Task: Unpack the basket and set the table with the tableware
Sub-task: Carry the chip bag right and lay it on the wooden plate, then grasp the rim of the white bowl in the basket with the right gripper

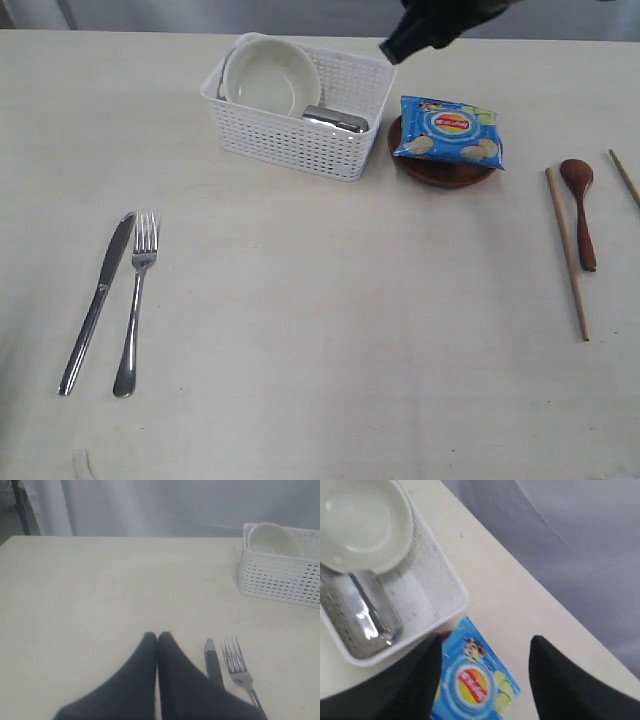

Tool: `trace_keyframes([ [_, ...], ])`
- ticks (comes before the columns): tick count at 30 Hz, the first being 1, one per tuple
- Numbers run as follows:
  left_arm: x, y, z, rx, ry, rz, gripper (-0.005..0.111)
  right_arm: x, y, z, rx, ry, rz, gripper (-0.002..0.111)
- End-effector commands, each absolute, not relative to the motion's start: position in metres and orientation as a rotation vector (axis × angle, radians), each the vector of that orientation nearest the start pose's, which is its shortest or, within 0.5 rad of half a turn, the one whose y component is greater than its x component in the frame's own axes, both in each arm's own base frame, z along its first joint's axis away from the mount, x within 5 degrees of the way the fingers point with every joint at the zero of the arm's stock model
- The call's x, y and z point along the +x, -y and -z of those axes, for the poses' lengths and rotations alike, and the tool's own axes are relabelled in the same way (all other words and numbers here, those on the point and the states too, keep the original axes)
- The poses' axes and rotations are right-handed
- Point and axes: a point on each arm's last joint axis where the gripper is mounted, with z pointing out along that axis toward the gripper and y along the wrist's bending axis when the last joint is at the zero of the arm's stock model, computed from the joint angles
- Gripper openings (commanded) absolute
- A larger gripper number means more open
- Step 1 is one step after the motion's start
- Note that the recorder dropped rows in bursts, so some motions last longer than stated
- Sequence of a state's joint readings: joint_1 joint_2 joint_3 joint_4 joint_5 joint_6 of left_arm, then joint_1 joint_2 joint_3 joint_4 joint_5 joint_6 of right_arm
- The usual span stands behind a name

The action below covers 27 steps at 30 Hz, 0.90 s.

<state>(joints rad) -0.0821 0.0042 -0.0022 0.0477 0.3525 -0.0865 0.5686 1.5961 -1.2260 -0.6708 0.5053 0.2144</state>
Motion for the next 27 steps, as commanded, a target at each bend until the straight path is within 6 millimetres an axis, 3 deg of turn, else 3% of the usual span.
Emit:
trace_keyframes([
  [1, 0.053, 0.003, -0.182, 0.031, -1.826, 0.060, 0.000, 0.319, -0.195, -0.312, -0.806, -2.111, 0.092, 0.050],
  [6, 0.053, 0.003, -0.182, 0.031, -1.826, 0.060, 0.000, 0.336, -0.211, -0.305, -0.770, -2.249, -0.011, 0.051],
  [19, 0.053, 0.003, -0.182, 0.031, -1.826, 0.060, 0.000, 0.394, -0.248, -0.252, -0.822, -2.385, -0.067, 0.051],
  [27, 0.053, 0.003, -0.182, 0.031, -1.826, 0.060, 0.000, 0.430, -0.234, -0.211, -0.721, -2.514, -0.216, 0.051],
])
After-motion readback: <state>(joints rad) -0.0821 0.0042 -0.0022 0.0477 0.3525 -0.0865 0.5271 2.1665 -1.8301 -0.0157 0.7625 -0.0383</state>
